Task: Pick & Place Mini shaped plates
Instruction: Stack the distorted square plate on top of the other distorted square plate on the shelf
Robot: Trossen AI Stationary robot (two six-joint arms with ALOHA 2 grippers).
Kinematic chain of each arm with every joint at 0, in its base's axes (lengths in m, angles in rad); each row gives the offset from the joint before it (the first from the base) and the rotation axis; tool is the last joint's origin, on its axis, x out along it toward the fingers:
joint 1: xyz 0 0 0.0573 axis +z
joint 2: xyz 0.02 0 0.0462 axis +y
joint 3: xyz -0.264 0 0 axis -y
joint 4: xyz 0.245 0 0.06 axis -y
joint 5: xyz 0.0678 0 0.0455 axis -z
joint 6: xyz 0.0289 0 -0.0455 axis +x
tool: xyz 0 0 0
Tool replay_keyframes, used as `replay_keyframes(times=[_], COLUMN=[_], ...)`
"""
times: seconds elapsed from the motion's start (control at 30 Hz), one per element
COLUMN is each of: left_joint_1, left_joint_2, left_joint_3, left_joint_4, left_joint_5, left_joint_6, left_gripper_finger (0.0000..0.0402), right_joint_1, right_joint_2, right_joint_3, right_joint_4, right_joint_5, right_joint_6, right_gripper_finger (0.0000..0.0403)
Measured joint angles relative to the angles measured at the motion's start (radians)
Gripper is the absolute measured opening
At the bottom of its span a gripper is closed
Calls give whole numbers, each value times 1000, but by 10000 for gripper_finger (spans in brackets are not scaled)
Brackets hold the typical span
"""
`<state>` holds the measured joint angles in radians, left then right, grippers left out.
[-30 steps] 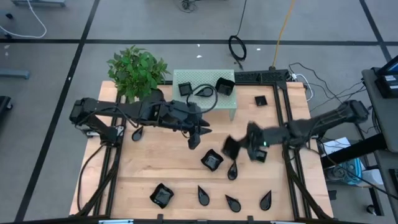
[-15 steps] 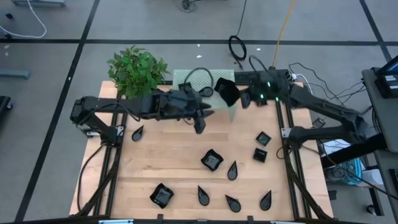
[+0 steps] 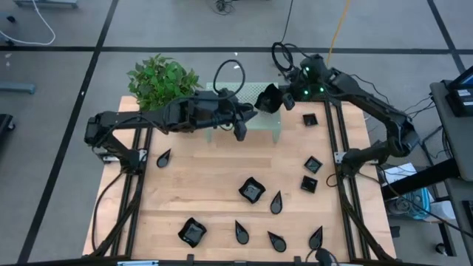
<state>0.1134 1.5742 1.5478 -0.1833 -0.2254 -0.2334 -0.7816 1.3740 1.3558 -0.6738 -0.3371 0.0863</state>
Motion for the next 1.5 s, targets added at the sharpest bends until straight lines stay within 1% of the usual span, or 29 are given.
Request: replay_keyframes(times=[0.03, 0.13, 0.2, 0.33, 0.6, 0.8, 1.0, 1.17, 1.3, 1.5], left_joint_1=[4, 17, 25, 39, 51, 55, 55, 55, 55, 55], left_joint_2=[0, -1, -7, -22, -46, -56, -55, -55, -55, -55], left_joint_3=[0, 0, 0, 0, 0, -1, 0, 0, 0, 0], left_joint_4=[1, 2, -2, -1, 6, 1, 1, -1, 1, 0], left_joint_5=[3, 15, 16, 16, 16, 16, 16, 16, 16, 15], left_joint_6=[13, 76, 112, 161, 189, 213, 213, 213, 213, 212], left_gripper_finger=[120, 120, 120, 120, 120, 120, 120, 120, 120, 120], right_joint_1=[-2, -2, -2, -3, 16, 35, 55, 57, 57, 57], right_joint_2=[15, 43, 55, 68, 71, 80, 101, 103, 103, 98], right_joint_3=[9, 20, 25, 25, 25, 25, 25, 25, 25, 25], right_joint_4=[-18, -43, -41, -43, -4, 23, 33, 49, 49, 49], right_joint_5=[8, 80, 101, 102, 105, 106, 158, 158, 158, 158], right_joint_6=[-17, -50, -54, -57, -171, -203, -233, -237, -237, -229], right_gripper_finger=[0, 0, 0, 0, 0, 0, 0, 2, 22, 82])
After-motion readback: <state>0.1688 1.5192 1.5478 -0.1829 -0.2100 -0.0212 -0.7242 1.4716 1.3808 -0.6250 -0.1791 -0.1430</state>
